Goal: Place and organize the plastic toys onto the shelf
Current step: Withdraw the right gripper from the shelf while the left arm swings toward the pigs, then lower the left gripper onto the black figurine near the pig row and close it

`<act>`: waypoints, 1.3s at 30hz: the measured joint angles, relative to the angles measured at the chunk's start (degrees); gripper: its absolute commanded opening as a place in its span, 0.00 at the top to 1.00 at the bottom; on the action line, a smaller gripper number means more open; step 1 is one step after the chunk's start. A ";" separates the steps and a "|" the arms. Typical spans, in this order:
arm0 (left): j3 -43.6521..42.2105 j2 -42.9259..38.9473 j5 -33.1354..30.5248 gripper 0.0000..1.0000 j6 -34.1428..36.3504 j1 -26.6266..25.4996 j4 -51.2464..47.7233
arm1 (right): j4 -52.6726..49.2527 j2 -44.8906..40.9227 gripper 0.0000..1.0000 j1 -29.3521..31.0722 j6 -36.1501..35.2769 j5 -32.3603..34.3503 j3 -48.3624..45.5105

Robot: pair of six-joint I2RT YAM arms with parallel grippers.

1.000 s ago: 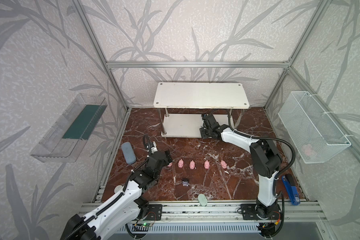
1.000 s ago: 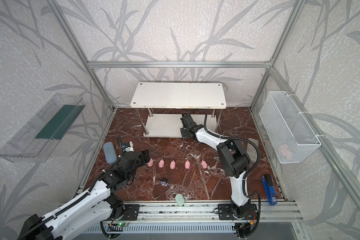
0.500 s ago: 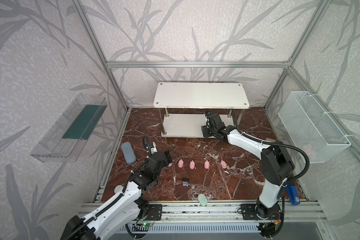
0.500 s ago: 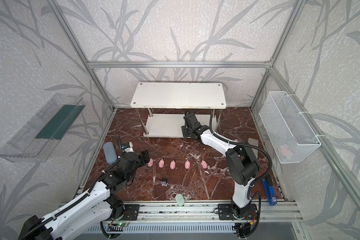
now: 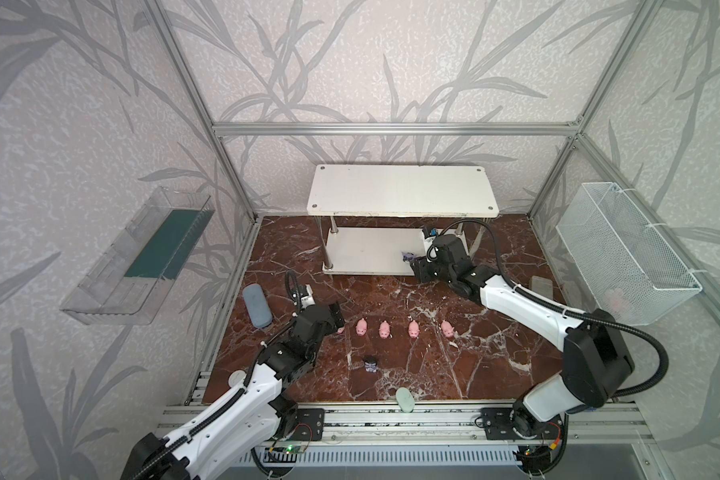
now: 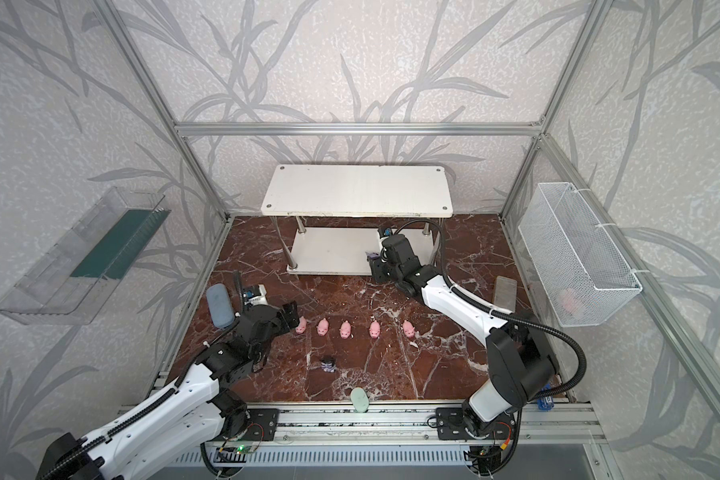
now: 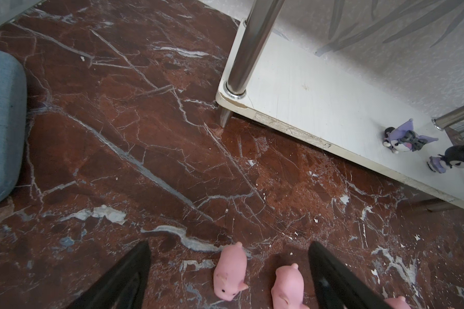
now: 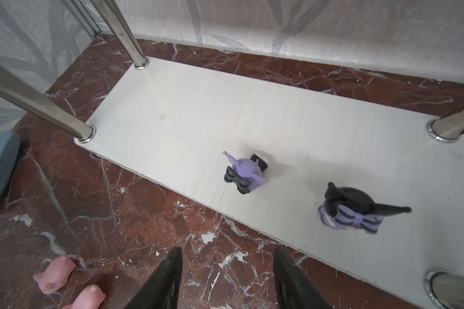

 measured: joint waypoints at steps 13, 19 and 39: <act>2.08 -4.07 -0.92 0.10 -3.96 -13.68 -9.92 | 2.38 -19.80 0.43 5.51 0.22 4.55 -16.76; 2.49 0.48 -5.73 0.07 -9.05 -26.75 -12.70 | 1.81 -27.26 0.43 5.49 1.70 7.98 -23.71; 7.10 14.45 -11.39 0.06 -21.88 -49.24 -16.92 | 0.15 -32.09 0.43 5.46 4.70 8.04 -30.97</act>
